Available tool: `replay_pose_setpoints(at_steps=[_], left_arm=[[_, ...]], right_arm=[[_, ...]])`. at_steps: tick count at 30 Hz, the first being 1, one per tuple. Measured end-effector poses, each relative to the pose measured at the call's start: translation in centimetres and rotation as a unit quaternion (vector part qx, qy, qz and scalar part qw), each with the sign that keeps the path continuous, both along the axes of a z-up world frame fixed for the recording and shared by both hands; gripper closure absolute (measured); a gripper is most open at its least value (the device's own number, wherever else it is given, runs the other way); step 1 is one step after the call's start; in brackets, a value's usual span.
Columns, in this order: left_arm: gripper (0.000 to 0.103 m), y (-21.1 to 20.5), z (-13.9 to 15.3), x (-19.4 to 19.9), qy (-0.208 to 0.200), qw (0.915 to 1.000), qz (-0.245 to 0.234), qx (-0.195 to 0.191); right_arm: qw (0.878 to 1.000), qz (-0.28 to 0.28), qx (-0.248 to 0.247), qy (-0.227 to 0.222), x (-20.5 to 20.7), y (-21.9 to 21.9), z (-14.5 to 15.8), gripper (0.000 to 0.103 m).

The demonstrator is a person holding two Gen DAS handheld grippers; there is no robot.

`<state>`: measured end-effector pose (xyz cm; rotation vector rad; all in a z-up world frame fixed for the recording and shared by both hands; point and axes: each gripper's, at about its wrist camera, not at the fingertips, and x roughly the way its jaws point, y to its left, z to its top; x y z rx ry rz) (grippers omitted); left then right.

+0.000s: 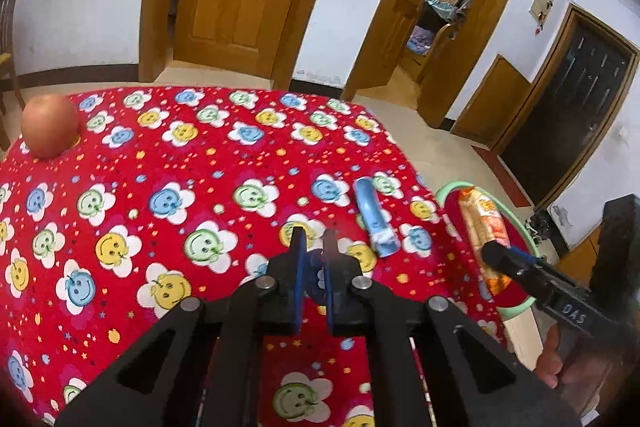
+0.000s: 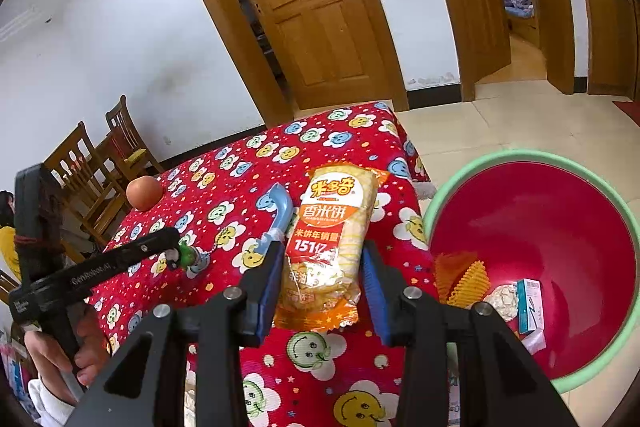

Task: Collect trash

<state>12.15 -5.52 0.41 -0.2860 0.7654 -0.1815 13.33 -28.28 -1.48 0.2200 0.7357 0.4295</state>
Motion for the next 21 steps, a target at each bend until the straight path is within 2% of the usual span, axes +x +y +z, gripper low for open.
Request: replay_pose_setpoints(at_steps=[6,11,21], left_arm=[[0.097,-2.8,2.1,-0.7,-0.019,0.9995,-0.025,0.009],[0.097,-7.5,3.8,-1.3,-0.045,0.9975,-0.054,0.006],[0.097,-16.6,3.7,-0.7,-0.045,0.9924,-0.114,0.012]], right_arm=[[1.0,-0.005,0.009,-0.008,-0.5,-1.2,0.5,0.061],[1.0,-0.021,0.016,-0.009,-0.9,-3.2,0.4,0.061],[0.997,-0.066,0.037,-0.011,-2.1,-8.8,0.3,0.061]])
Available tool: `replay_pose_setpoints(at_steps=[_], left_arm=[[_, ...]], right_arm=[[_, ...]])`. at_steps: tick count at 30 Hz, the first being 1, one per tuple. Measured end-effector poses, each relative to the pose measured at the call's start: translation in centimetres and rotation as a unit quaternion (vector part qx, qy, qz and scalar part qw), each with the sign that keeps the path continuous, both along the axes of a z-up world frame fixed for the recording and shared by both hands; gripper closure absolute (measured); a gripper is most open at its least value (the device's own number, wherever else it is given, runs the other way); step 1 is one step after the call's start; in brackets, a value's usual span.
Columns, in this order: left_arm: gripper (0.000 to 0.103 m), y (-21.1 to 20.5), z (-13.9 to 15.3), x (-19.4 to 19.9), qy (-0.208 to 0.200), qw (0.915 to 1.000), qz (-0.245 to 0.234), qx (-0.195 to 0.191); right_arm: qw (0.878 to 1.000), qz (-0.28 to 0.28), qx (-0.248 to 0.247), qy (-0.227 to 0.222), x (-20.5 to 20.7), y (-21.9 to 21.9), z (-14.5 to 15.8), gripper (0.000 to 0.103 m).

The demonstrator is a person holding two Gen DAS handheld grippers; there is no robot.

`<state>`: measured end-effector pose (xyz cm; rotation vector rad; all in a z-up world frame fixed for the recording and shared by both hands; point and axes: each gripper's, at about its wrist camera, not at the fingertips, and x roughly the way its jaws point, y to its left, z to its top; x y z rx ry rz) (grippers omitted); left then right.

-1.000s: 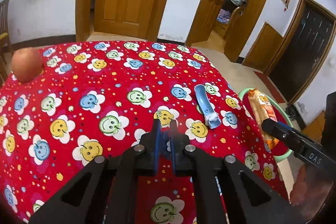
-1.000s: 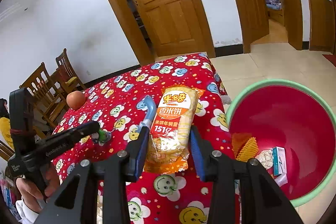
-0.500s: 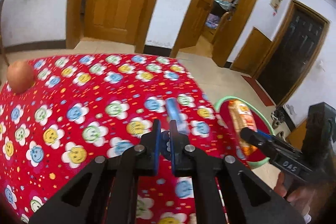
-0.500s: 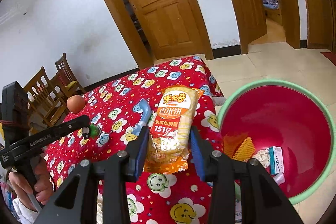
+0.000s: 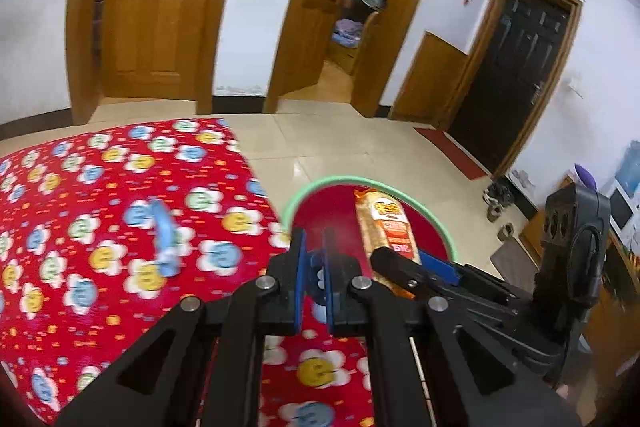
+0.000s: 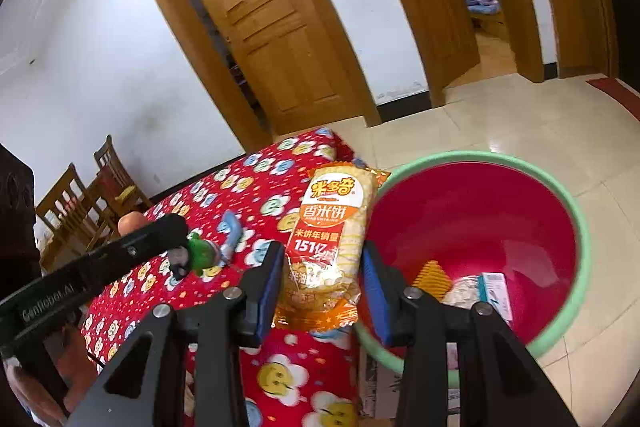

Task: Collect trash
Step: 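Carry the snack bag over the red basin and open the right tool, then move both tools back over the table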

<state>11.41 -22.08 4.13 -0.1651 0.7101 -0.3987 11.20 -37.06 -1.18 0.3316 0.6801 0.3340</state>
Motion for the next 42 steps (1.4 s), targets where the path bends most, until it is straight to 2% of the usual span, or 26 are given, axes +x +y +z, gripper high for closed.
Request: replay_pose_setpoints(at_steps=[16,23,28,30,31,32,34,37,39,41,42], left_arm=[[0.097,-9.3,-2.3,1.4,0.013,0.9986,-0.051,0.001],[0.097,-10.1,-3.3,1.9,0.018,0.9985,-0.051,-0.007],[0.097,-9.5,-3.5,2.3,0.01,0.9994,-0.033,0.003],[0.092,-9.2,-3.5,2.4,0.016,0.9994,-0.029,-0.001],[0.082,-9.1,-3.5,2.4,0.018,0.9994,-0.031,-0.005],[0.06,-9.2,-3.5,2.4,0.018,0.9994,-0.03,-0.003],[0.033,-9.2,-3.3,2.1,0.004,0.9997,-0.025,0.007],[0.027,-9.6,-2.8,1.6,-0.022,0.9992,-0.023,0.026],[0.026,-9.8,-2.9,1.5,-0.026,0.9988,-0.018,0.037],[0.023,-9.7,-3.0,1.7,-0.019,0.999,-0.022,0.033],[0.022,-9.6,-3.1,1.7,-0.014,0.9992,-0.025,0.028]], right_arm=[[0.996,-0.075,0.011,0.035,-1.6,-9.5,-2.9,0.061],[0.996,-0.079,0.011,0.043,-1.7,-10.3,-3.5,0.061],[0.997,-0.064,-0.006,0.046,-0.8,-8.9,-3.7,0.061],[0.997,-0.059,-0.013,0.051,-0.5,-8.3,-4.0,0.061],[0.997,-0.055,-0.017,0.055,-0.3,-8.0,-4.2,0.061],[0.997,-0.053,-0.019,0.057,-0.2,-7.8,-4.3,0.061],[0.997,-0.046,-0.026,0.062,0.1,-7.1,-4.6,0.061],[0.997,-0.04,-0.033,0.065,0.2,-6.4,-4.8,0.061],[0.997,-0.035,-0.035,0.059,0.0,-6.2,-4.6,0.061],[0.997,-0.04,-0.036,0.052,-0.3,-6.3,-4.4,0.04],[0.997,-0.045,-0.037,0.047,-0.4,-6.4,-4.2,0.018]])
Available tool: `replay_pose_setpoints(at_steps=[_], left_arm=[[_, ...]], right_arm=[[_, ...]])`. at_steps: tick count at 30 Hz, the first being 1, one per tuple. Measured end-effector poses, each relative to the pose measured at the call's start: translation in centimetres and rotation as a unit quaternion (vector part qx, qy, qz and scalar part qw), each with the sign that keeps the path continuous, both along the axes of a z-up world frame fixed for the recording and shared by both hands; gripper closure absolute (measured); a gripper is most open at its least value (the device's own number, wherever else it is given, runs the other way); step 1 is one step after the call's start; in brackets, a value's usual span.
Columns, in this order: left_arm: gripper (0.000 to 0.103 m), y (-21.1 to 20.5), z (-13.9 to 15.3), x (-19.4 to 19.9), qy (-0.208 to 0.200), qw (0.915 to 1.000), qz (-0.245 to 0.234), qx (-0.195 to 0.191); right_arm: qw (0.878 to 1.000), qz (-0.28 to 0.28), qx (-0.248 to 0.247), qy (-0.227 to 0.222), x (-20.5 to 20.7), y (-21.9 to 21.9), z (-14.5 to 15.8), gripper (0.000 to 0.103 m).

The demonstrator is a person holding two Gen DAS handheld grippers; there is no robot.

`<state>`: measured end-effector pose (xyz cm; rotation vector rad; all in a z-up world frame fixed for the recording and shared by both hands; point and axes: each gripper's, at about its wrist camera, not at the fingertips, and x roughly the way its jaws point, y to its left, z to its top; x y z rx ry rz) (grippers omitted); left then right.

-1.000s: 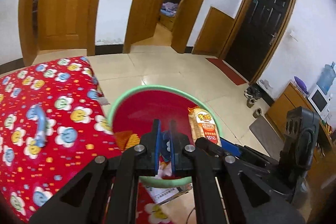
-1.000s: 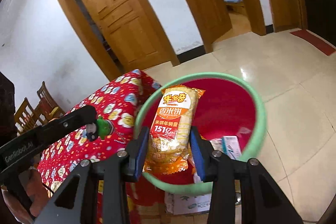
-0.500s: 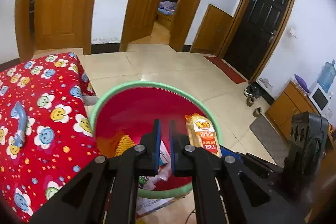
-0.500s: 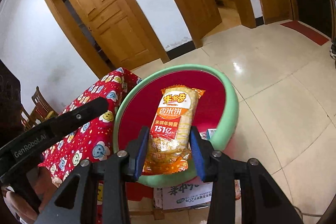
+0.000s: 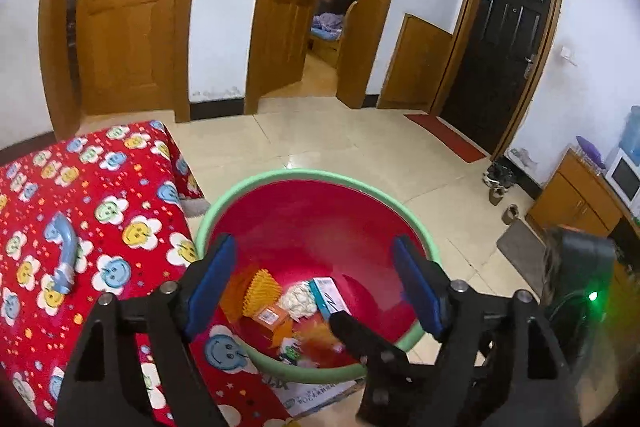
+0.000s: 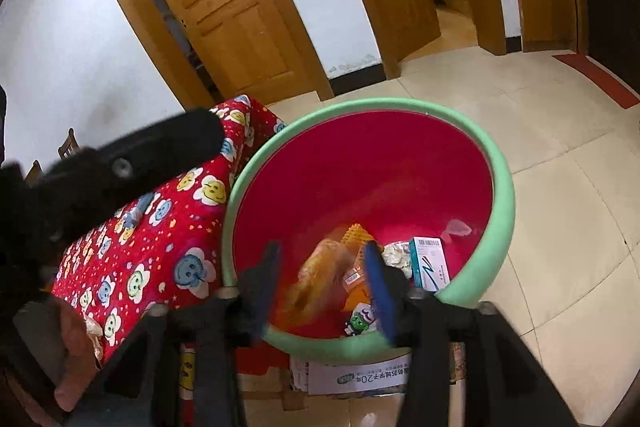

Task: Collect trash
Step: 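Move both tools back over the table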

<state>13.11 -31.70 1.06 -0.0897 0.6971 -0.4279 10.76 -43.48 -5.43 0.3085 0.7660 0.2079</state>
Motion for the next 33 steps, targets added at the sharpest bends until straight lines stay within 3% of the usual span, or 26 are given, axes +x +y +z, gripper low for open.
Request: replay_pose_setpoints(at_steps=[1,17,27,33], left_arm=[[0.022,0.0,0.0,-0.1,0.0,1.0,0.0,-0.001],[0.022,1.5,2.8,-1.0,-0.018,0.9995,0.02,0.014],[0.016,9.1,5.7,-0.7,-0.042,0.9947,0.077,0.053],[0.011,15.2,3.8,1.8,-0.015,0.9887,0.123,0.083]], right_arm=[[1.0,-0.006,0.002,-0.01,-0.2,-0.2,0.3,0.012],[0.999,-0.003,0.024,-0.043,0.2,1.4,2.6,0.012],[0.998,0.016,0.02,-0.058,1.0,4.5,3.5,0.012],[0.997,0.035,0.017,-0.064,1.5,7.5,3.9,0.012]])
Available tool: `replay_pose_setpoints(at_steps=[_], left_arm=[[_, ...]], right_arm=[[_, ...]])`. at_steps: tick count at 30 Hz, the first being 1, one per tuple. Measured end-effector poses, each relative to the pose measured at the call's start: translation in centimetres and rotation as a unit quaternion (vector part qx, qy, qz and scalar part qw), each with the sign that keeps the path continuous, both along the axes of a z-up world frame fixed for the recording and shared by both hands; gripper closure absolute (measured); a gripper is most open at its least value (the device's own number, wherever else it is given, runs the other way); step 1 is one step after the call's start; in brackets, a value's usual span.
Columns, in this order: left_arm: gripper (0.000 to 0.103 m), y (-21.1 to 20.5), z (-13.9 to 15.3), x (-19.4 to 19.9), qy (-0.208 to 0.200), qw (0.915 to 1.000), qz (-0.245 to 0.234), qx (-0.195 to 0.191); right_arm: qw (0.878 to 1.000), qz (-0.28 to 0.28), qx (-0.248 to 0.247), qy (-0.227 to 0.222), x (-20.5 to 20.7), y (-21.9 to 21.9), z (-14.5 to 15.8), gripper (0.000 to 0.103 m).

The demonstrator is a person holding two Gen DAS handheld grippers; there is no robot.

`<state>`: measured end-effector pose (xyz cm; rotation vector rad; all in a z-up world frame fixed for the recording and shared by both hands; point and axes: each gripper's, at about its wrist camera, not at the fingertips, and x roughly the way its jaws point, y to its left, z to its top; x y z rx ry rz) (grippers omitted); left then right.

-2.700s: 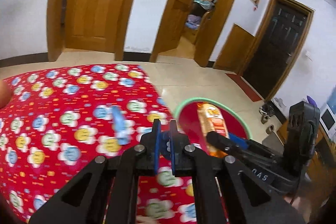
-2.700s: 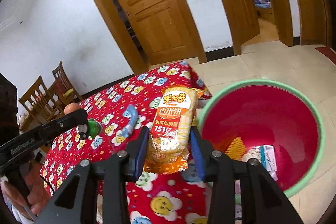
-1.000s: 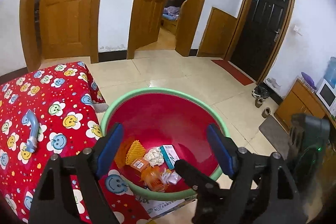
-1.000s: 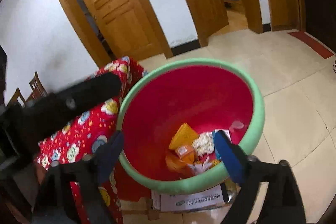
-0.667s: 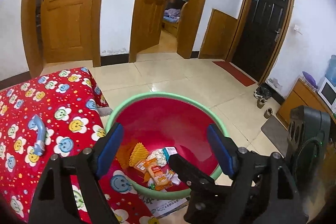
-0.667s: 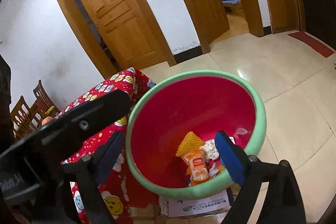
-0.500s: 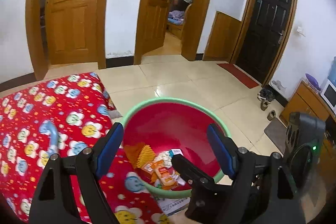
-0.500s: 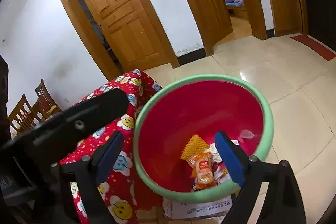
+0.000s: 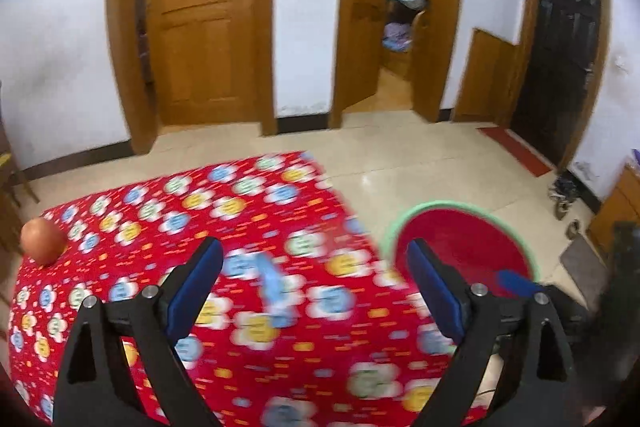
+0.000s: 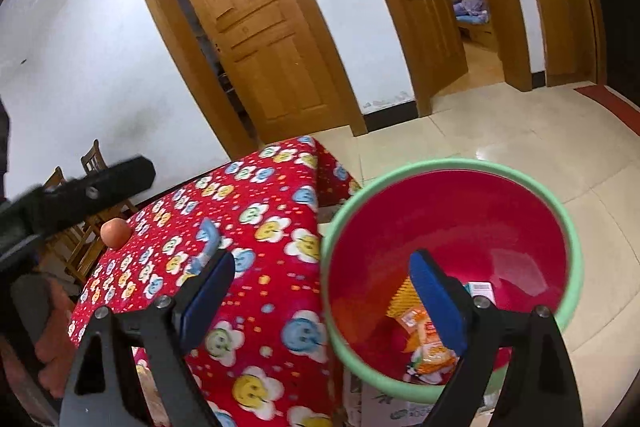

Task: Collect trash

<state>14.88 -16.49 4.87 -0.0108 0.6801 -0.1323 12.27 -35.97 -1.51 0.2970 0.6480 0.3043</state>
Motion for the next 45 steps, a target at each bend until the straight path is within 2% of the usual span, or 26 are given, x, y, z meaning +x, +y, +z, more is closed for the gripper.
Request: replay_pose_setpoints(at_steps=[3,7,9,10,11,15,20,24,30,31,35,41,44,45], left_arm=[[0.011,2.3,-3.2,1.8,0.045,0.9987,0.02,0.014],[0.011,3.4,-6.7,2.9,0.092,0.9957,0.011,-0.007],[0.017,3.4,-8.3,3.4,0.111,0.9936,0.008,-0.018],[0.029,3.2,-8.6,3.4,0.114,0.9933,0.005,-0.021],[0.046,3.1,-9.0,3.5,0.118,0.9928,0.001,-0.021],[0.083,2.5,-9.2,3.2,0.113,0.9936,-0.007,-0.004],[0.083,3.1,-7.8,2.1,0.097,0.9952,-0.008,-0.014],[0.083,5.0,-5.9,-0.5,0.074,0.9966,0.003,-0.035],[0.083,7.9,-3.7,-8.5,0.045,0.9979,0.011,-0.046],[0.083,8.3,-3.6,-9.6,0.041,0.9979,0.013,-0.047],[0.083,10.1,-3.5,-12.8,0.04,0.9969,0.02,-0.064],[0.083,11.0,-4.4,-14.3,0.042,0.9967,0.028,-0.064],[0.083,11.3,-4.7,-14.4,0.045,0.9957,0.027,-0.077],[0.083,11.3,-4.7,-14.4,0.042,0.9954,0.025,-0.083]], right_arm=[[1.0,0.006,-0.004,0.003,0.3,1.2,-0.1,0.012],[1.0,0.015,-0.013,0.005,0.8,2.2,-0.2,0.012],[1.0,0.016,-0.018,0.005,0.9,2.5,-0.2,0.012],[1.0,0.016,-0.019,0.006,1.0,2.5,-0.3,0.012],[1.0,0.016,-0.019,0.007,1.0,2.5,-0.3,0.012],[1.0,0.016,-0.022,0.01,1.0,2.3,-0.4,0.012],[1.0,0.015,-0.017,0.018,1.1,2.6,-0.9,0.012],[0.999,0.021,0.0,0.029,0.4,3.2,-1.3,0.012],[0.996,0.053,0.057,0.049,-3.8,5.7,-2.1,0.012],[0.996,0.058,0.055,0.047,-4.6,6.3,-2.2,0.012],[0.996,0.086,-0.005,0.036,-8.1,9.7,-2.2,0.011],[0.992,0.115,-0.014,0.039,-10.4,13.0,-1.9,0.012],[0.989,0.135,-0.019,0.058,-10.5,14.6,-3.2,0.034],[0.988,0.137,-0.022,0.064,-10.4,14.9,-3.5,0.048]])
